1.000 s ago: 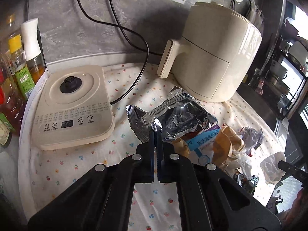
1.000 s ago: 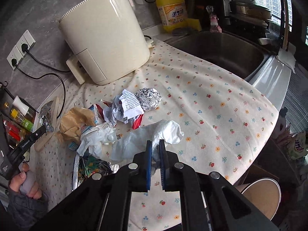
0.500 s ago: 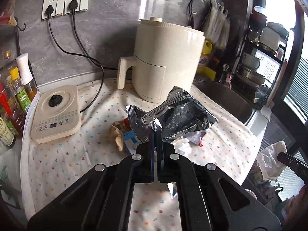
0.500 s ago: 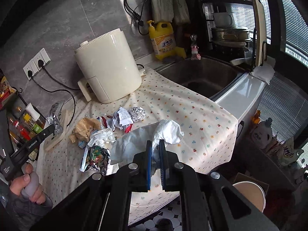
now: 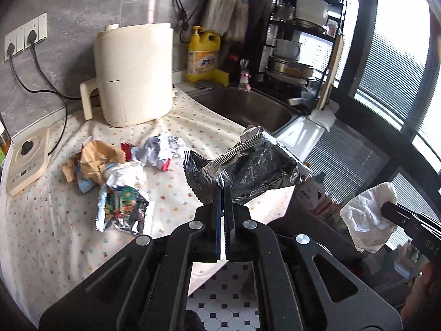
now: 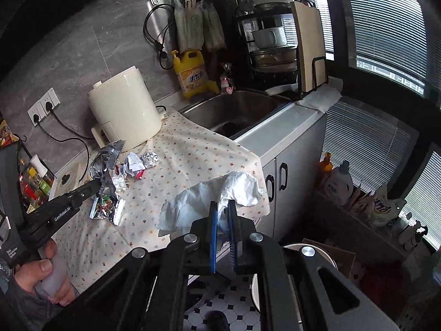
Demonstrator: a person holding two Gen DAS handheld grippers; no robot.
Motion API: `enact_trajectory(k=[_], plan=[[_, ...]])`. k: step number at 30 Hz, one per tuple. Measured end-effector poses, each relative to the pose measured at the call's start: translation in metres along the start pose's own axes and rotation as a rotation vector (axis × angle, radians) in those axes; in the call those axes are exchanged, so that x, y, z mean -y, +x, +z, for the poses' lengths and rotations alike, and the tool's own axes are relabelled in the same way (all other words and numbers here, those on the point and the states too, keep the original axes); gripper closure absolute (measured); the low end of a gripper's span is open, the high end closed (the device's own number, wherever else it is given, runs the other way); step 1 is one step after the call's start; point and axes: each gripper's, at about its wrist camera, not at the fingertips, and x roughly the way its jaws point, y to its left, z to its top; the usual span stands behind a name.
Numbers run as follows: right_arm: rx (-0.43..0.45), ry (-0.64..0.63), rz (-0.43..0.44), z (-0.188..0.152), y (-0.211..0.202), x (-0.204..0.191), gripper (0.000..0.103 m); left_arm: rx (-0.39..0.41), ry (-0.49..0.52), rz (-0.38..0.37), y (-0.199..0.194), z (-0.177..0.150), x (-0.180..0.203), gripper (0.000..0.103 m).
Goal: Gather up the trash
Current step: 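Carry the foil bag with the left gripper over the beige bin while the right gripper carries white tissue, then open the left gripper to drop the foil bag into the bin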
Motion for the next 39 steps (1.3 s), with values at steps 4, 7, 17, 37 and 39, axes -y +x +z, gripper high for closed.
enact_trajectory(k=[4, 7, 17, 37, 39], plan=[[-0.008, 0.030, -0.037, -0.012, -0.013, 0.038, 0.095, -0.031, 0.033, -0.044, 0.009, -0.012, 0.044, 0.100], [-0.018, 0.050, -0.064, -0.020, -0.019, 0.063, 0.095, -0.063, 0.055, -0.072, 0.018, -0.023, 0.072, 0.100], [-0.127, 0.137, -0.136, -0.063, -0.006, 0.139, 0.095, -0.233, 0.123, -0.150, 0.072, -0.079, 0.149, 0.100], [-0.352, 0.270, -0.218, -0.168, 0.073, 0.221, 0.095, -0.540, 0.155, -0.197, 0.191, -0.194, 0.205, 0.074], [-0.360, 0.267, -0.218, -0.170, 0.078, 0.221, 0.095, -0.547, 0.134, -0.201, 0.193, -0.197, 0.204, 0.064]])
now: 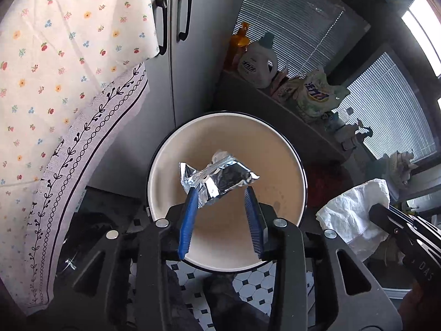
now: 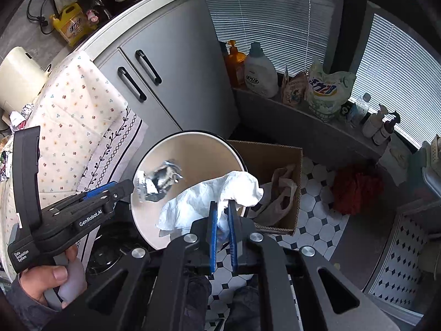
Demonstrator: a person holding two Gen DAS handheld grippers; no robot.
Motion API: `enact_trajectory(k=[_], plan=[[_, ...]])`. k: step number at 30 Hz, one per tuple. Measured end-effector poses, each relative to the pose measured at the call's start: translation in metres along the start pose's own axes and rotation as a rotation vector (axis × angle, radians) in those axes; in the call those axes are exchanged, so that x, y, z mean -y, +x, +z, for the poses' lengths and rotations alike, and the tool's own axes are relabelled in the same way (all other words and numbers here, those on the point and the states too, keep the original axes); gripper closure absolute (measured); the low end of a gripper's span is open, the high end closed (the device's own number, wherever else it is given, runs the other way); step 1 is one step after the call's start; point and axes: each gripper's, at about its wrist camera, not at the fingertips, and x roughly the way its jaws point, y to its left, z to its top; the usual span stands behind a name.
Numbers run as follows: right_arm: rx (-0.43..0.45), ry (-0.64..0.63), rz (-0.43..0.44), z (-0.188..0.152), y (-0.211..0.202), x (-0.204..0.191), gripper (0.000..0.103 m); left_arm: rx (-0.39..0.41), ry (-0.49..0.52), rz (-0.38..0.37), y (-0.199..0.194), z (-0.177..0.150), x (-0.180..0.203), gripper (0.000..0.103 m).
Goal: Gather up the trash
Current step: 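Open the left gripper to drop the foil bag into the bin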
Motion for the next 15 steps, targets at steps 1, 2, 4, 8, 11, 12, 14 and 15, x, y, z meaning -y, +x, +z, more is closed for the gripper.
enact_trajectory(k=[1, 2, 4, 8, 11, 12, 14, 15], plan=[[-0.002, -0.002, 0.002, 0.000, 0.003, -0.001, 0.095, 0.001, -0.001, 0.000, 0.001, 0.000, 0.000, 0.061], [-0.002, -0.004, 0.004, 0.001, 0.005, -0.003, 0.095, 0.006, 0.002, 0.007, 0.000, -0.001, 0.000, 0.053], [-0.001, -0.009, 0.010, 0.004, 0.011, -0.008, 0.095, 0.016, 0.003, 0.012, -0.005, -0.002, -0.004, 0.045], [-0.001, -0.024, 0.023, 0.009, 0.021, -0.022, 0.094, 0.031, -0.015, 0.024, -0.015, 0.000, -0.020, 0.038], [0.002, -0.024, 0.040, 0.014, 0.025, -0.032, 0.090, 0.047, -0.037, 0.044, -0.024, 0.003, -0.033, 0.034], [0.001, -0.021, 0.047, 0.016, 0.026, -0.036, 0.083, 0.050, -0.044, 0.052, -0.027, 0.003, -0.038, 0.033], [0.009, -0.015, 0.059, 0.018, 0.022, -0.041, 0.056, 0.056, -0.054, 0.063, -0.035, 0.006, -0.045, 0.033], [0.018, -0.018, 0.053, 0.019, 0.018, -0.044, 0.051, 0.061, -0.056, 0.067, -0.039, 0.007, -0.048, 0.033]])
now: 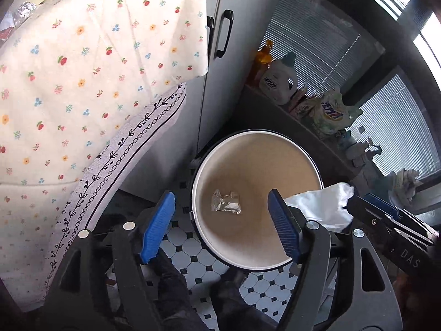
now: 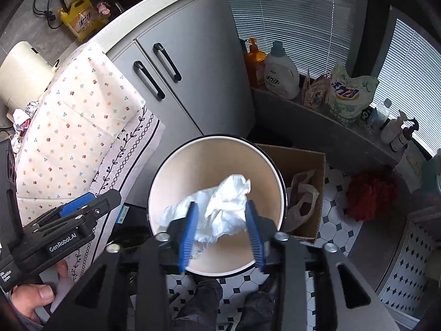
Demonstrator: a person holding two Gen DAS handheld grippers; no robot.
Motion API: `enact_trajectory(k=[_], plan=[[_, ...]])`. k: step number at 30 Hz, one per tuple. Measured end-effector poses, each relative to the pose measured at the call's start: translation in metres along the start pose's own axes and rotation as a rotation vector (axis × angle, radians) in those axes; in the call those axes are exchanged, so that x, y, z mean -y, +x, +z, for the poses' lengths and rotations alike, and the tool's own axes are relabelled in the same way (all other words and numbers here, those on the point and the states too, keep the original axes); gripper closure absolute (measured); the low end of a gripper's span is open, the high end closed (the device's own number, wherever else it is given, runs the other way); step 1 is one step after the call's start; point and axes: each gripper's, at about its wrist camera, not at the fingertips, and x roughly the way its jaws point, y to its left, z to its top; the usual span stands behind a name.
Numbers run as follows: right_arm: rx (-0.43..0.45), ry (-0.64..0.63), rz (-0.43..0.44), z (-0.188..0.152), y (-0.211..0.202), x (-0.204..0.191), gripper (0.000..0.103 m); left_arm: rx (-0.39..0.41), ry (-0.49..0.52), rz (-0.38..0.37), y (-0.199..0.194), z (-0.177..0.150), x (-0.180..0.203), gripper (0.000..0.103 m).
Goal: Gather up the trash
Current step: 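Open the left gripper to drop the foil bag into the bin, then return both tools to the counter trash pile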
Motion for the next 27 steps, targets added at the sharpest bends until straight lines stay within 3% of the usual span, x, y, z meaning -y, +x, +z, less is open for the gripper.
enact_trajectory(k=[4, 10, 21, 27], plan=[[0.013, -0.013, -0.012, 0.005, -0.018, -0.014, 0.026, 0.028, 0.003, 0.007, -0.022, 0.004, -0.009, 0.028], [0.052, -0.055, -0.024, 0.014, -0.054, -0.037, 0.015, 0.100, -0.011, 0.018, -0.065, 0.014, -0.020, 0.019], [0.183, -0.125, 0.032, 0.044, -0.117, -0.093, 0.008, 0.282, -0.063, 0.067, -0.157, 0.033, -0.059, 0.008], [0.230, -0.178, 0.075, 0.052, -0.134, -0.130, 0.008, 0.366, -0.088, 0.136, -0.202, 0.035, -0.083, 0.006]])
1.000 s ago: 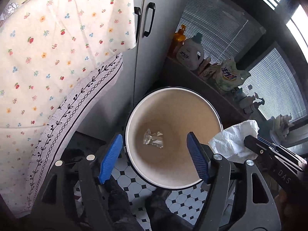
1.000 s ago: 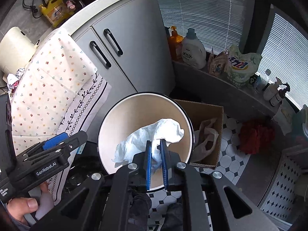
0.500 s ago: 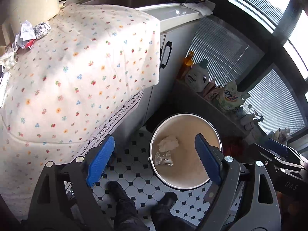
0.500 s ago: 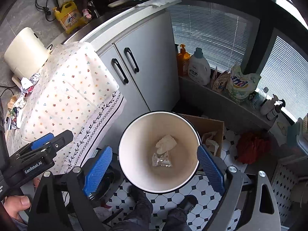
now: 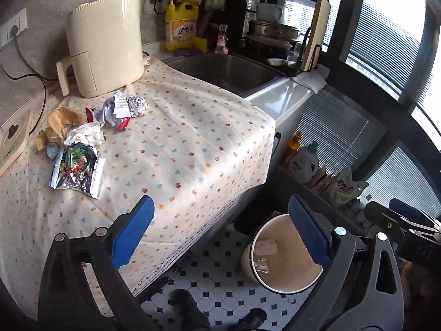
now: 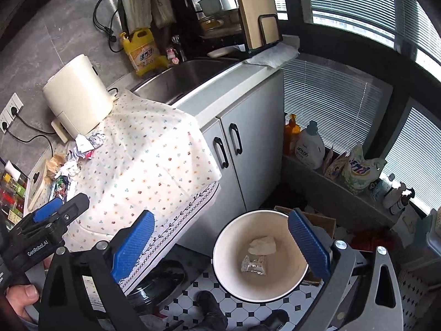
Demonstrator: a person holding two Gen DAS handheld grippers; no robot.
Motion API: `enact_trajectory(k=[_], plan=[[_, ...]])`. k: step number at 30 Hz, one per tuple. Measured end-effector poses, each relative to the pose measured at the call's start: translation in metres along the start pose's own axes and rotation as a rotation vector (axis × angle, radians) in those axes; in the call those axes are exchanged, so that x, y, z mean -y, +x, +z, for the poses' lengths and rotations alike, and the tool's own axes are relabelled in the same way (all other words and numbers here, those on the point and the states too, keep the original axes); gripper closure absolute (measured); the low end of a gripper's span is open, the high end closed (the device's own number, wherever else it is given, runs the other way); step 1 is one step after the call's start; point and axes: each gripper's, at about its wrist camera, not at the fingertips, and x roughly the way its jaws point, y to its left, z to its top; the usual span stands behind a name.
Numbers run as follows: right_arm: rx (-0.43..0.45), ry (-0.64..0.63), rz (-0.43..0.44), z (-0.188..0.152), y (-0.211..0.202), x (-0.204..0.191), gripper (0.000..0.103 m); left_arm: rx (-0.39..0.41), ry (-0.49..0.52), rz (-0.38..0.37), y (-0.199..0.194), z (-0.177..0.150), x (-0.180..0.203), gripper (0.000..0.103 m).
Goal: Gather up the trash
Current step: 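Return both tools to the counter trash pile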
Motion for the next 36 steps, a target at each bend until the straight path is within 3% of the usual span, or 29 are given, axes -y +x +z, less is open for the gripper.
enact_trajectory(k=[9, 20, 28, 33, 36], plan=[[0.025, -0.105, 0.087, 0.012, 0.004, -0.067, 0.008, 0.071, -0.091, 0.085, -0.031, 0.008, -0.062, 0.006], [0.014, -0.211, 0.209, 0.016, 0.028, -0.165, 0.008, 0.125, -0.207, 0.195, -0.054, 0.009, -0.164, 0.006], [-0.036, -0.245, 0.281, 0.012, 0.061, -0.238, 0.025, 0.192, -0.260, 0.191, -0.059, 0.018, -0.236, 0.008], [-0.097, -0.257, 0.308, 0.007, 0.086, -0.273, 0.034, 0.170, -0.274, 0.164, -0.044, 0.025, -0.274, 0.030], [-0.126, -0.258, 0.312, 0.006, 0.101, -0.290, 0.039, 0.154, -0.276, 0.138, -0.031, 0.029, -0.291, 0.037]])
